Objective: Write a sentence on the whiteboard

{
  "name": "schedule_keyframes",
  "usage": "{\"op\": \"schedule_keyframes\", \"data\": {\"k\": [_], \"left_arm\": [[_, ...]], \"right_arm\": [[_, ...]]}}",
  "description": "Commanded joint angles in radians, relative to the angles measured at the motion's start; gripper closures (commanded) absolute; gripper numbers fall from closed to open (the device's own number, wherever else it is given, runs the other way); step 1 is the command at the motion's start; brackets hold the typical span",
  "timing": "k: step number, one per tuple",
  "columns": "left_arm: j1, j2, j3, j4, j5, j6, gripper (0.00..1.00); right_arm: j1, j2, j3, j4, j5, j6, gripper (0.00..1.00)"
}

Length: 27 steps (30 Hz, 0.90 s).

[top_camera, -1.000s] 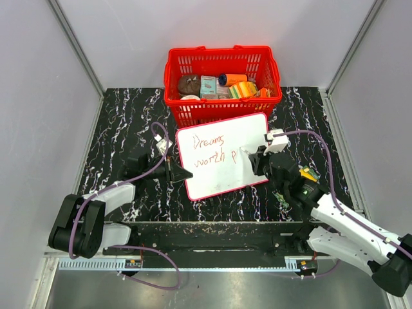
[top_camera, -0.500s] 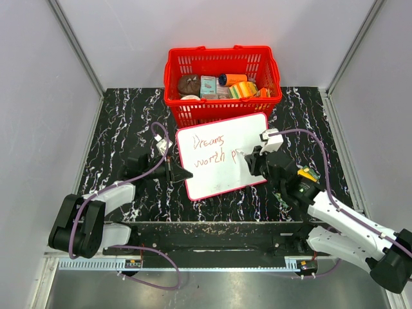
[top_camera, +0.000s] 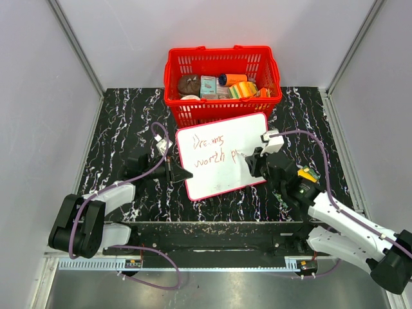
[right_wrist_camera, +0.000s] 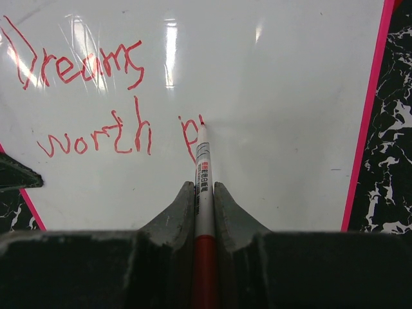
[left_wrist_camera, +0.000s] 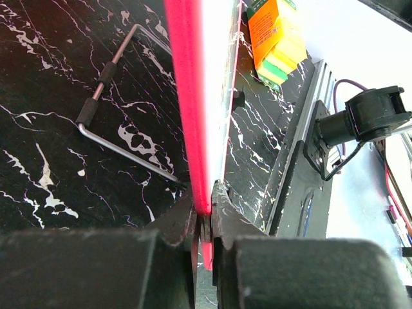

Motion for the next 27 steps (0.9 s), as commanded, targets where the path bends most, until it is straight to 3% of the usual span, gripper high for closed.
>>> {"op": "schedule_keyframes", "data": {"k": [1, 10, 27], "left_arm": [[-0.001, 0.012, 0.029, 0.031, -0.105, 0.119, 1.00], [-0.003, 0.014, 0.029, 0.031, -0.105, 0.119, 1.00], [-0.008, 0.014, 0.032, 0.026, -0.110, 0.124, 1.00]], "right_arm": [[-0.007, -0.034, -0.024, -0.024, -0.008, 0.026, 1.00], [-0.007, -0.043, -0.042, -0.048, -0.029, 0.052, 1.00], [-0.010, -0.016, 0.019, -0.036, 0.077, 0.016, 1.00]]}}
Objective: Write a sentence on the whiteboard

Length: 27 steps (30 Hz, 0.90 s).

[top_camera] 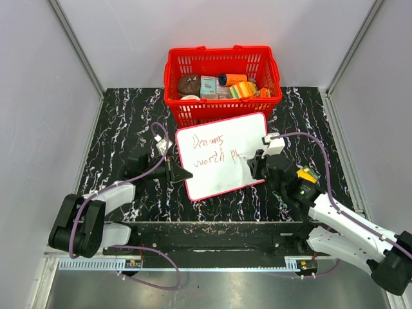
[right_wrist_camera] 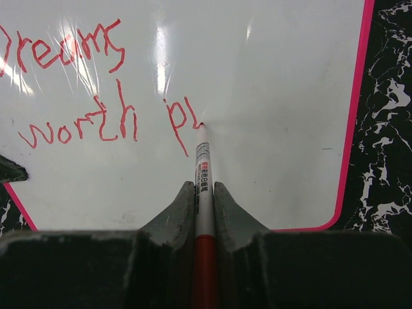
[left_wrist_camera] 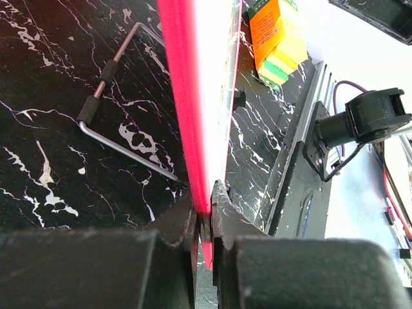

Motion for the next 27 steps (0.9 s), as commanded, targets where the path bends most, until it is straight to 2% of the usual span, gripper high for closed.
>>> {"op": "schedule_keyframes", "data": {"k": [1, 14, 27], "left_arm": [[-0.005, 0.012, 0.032, 0.028, -0.106, 0.132, 1.00], [-0.010, 0.012, 0.033, 0.023, -0.110, 0.133, 1.00], [-0.010, 0.010, 0.035, 0.020, -0.113, 0.137, 1.00]], "right_arm": [[-0.011, 0.004, 0.041, 0.020, 0.062, -0.022, 1.00], [-0.016, 0.029, 0.078, 0.068, 0.069, -0.052, 1.00], [-0.015, 0.003, 0.043, 0.029, 0.026, -0.029, 1.00]]}}
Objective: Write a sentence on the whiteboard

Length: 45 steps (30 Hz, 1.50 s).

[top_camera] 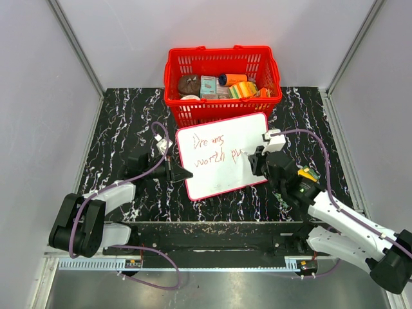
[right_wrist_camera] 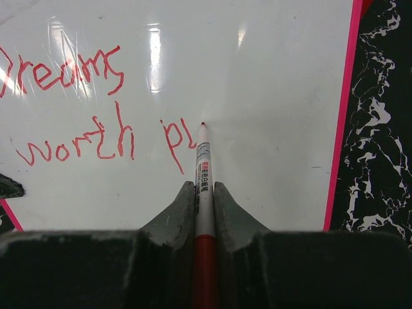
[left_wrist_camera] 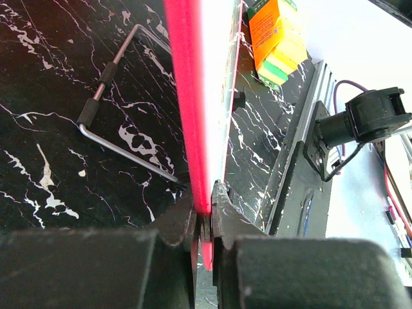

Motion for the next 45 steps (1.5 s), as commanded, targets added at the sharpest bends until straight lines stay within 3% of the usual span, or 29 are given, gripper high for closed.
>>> {"op": "schedule_keyframes", "data": {"k": [1, 22, 32, 45], "left_arm": [[-0.005, 0.006, 0.028, 0.020, -0.113, 0.134, 1.00], [-0.007, 0.007, 0.028, 0.020, -0.113, 0.134, 1.00], [-0.007, 0.007, 0.030, 0.018, -0.115, 0.134, 1.00], [-0.007, 0.007, 0.028, 0.017, -0.115, 0.134, 1.00]], "right_arm": [[-0.008, -0.026, 0.003, 0.007, -0.018, 0.017, 1.00], [-0.008, -0.069, -0.037, -0.063, -0.022, 0.051, 1.00], [-0.008, -0.131, -0.015, -0.013, -0.007, 0.021, 1.00], [-0.010, -0.054, 0.026, 0.039, 0.058, -0.017, 1.00]]}}
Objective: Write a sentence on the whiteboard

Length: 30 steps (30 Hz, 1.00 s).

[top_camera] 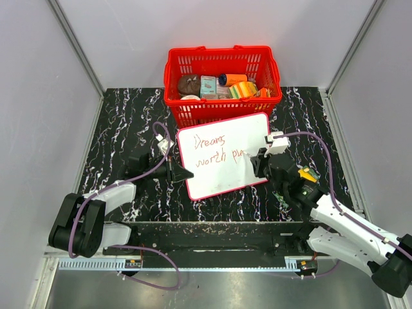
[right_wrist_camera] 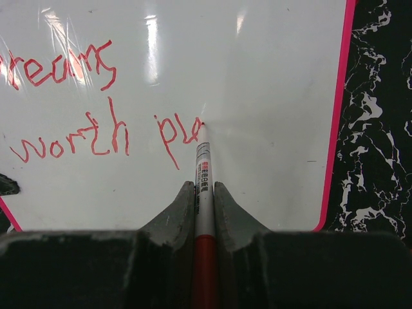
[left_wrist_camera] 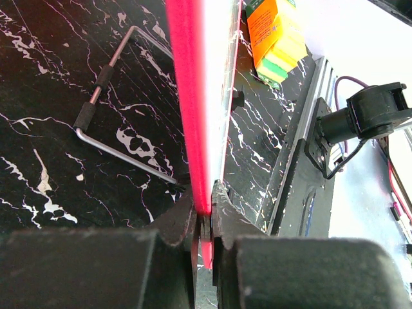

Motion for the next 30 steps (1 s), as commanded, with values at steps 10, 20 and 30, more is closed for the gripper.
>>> {"op": "schedule_keyframes", "data": {"k": [10, 20, 30], "left_arm": [[0.002, 0.006, 0.025, 0.018, -0.111, 0.117, 1.00], [0.002, 0.006, 0.024, 0.016, -0.113, 0.118, 1.00], [0.000, 0.007, 0.025, 0.016, -0.113, 0.118, 1.00]], "right_arm": [[-0.008, -0.003, 0.045, 0.092, 0.057, -0.030, 1.00], [-0.011, 0.015, 0.026, 0.091, 0.059, -0.020, 1.00], [-0.011, -0.014, -0.007, 0.014, 0.034, 0.024, 1.00]]}}
